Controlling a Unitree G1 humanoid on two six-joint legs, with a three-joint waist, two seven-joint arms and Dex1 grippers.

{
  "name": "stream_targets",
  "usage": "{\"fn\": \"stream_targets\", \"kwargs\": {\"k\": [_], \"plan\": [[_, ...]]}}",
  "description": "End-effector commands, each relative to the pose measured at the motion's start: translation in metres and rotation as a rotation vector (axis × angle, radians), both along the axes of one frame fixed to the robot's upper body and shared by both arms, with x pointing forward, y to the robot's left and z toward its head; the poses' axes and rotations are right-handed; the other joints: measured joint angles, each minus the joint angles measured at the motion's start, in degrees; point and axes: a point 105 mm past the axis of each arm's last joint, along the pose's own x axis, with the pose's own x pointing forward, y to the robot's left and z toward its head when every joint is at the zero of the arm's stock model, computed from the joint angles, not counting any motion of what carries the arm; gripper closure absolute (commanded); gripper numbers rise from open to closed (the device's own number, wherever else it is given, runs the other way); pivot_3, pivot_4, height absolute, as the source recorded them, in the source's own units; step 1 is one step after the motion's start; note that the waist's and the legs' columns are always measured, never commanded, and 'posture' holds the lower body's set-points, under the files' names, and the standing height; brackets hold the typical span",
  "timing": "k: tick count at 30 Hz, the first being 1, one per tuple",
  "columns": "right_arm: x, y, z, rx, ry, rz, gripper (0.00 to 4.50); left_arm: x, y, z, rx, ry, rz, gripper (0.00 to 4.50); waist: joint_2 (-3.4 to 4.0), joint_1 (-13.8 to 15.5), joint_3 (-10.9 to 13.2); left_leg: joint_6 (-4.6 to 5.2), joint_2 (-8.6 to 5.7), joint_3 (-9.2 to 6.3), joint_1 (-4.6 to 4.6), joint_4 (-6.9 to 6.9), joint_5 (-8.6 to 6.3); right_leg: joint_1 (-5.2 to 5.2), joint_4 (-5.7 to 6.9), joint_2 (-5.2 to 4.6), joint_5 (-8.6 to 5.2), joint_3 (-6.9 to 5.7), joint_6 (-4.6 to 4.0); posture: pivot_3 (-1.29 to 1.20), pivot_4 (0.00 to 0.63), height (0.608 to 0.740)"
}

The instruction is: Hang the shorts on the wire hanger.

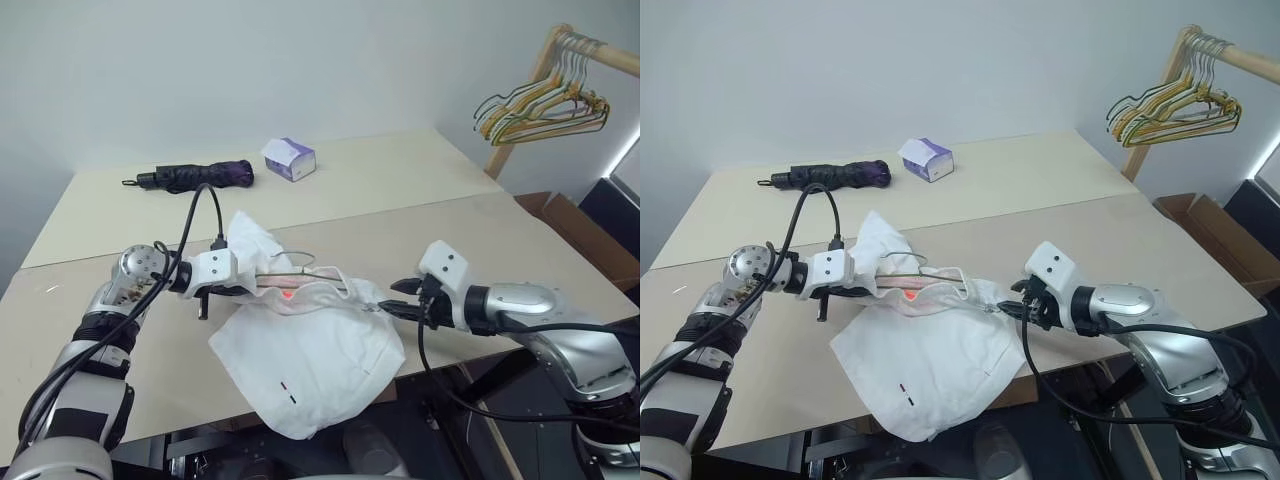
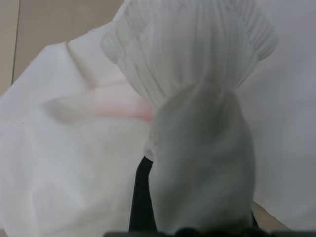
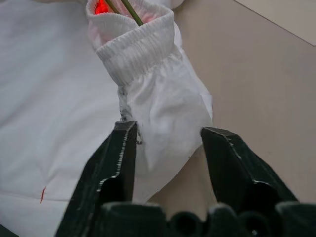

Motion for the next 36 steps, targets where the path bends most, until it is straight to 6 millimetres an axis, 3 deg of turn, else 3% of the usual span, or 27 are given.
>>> {"fn": "stream_targets", "kwargs": {"k": [1, 3, 5, 8, 15, 25, 29, 36], "plan": [[0.004, -0.003, 0.027, -0.001, -0.095, 0.001, 0.66, 0.007, -0.002, 0.025, -0.039, -0.071, -0.003, 4.50, 0.00, -0.01, 0.00, 0.00, 0.00, 0.00, 0.00, 0.00, 0.00, 0.00, 0.00, 0.00, 0.00, 0.00, 0.00, -0.39, 0.000, 0.740], [0.005, -0.002, 0.042, -0.006, -0.133, 0.020, 0.07, 0.007, -0.007, 0.029, -0.049, -0.071, -0.024, 4.50, 0.00, -0.08, 0.00, 0.00, 0.00, 0.00, 0.00, 0.00, 0.00, -0.01, 0.00, 0.00, 0.00, 0.00, 0.00, -0.39, 0.000, 0.740], [0.004, 0.004, 0.057, -0.013, -0.165, 0.064, 0.07, 0.003, -0.013, 0.033, -0.057, -0.062, -0.070, 4.50, 0.01, -0.15, 0.00, 0.00, 0.00, 0.02, -0.01, 0.00, 0.00, -0.02, 0.01, -0.01, 0.00, 0.01, 0.00, -0.40, 0.000, 0.740], [0.005, 0.011, 0.062, -0.075, -0.155, 0.115, 0.07, 0.005, -0.020, 0.043, -0.087, -0.074, -0.084, 4.50, 0.00, -0.06, 0.00, 0.00, 0.02, -0.01, -0.01, 0.00, 0.00, -0.02, -0.01, -0.01, 0.00, -0.01, 0.00, -0.40, 0.000, 0.740], [0.010, 0.020, 0.040, -0.253, -0.048, 0.222, 0.07, 0.007, -0.031, 0.053, -0.107, -0.085, -0.114, 4.50, 0.00, -0.21, 0.00, 0.00, 0.01, 0.01, -0.04, 0.00, 0.00, -0.03, -0.04, -0.04, 0.00, -0.01, 0.00, -0.38, 0.000, 0.740], [0.047, 0.019, 0.022, -0.343, -0.031, 0.170, 0.07, 0.000, -0.035, 0.052, -0.110, -0.085, -0.138, 4.50, 0.00, -0.75, 0.00, 0.00, 0.00, 0.02, -0.01, 0.00, 0.00, -0.05, 0.02, -0.05, 0.00, 0.00, -0.01, -0.36, 0.000, 0.740], [0.049, 0.023, 0.024, -0.343, -0.017, 0.213, 0.94, -0.001, -0.035, 0.051, -0.094, -0.090, -0.149, 4.50, 0.00, -0.73, 0.00, 0.01, -0.02, -0.01, -0.02, 0.00, 0.01, -0.05, 0.03, -0.05, 0.01, -0.01, -0.02, -0.36, 0.000, 0.740], [0.045, 0.026, 0.022, -0.350, 0.014, 0.274, 3.32, 0.001, -0.040, 0.052, -0.085, -0.106, -0.171, 4.50, 0.00, -0.89, 0.00, 0.00, -0.03, -0.02, 0.00, 0.00, 0.00, -0.04, 0.03, -0.05, 0.01, -0.01, -0.01, -0.37, 0.000, 0.740]]}}
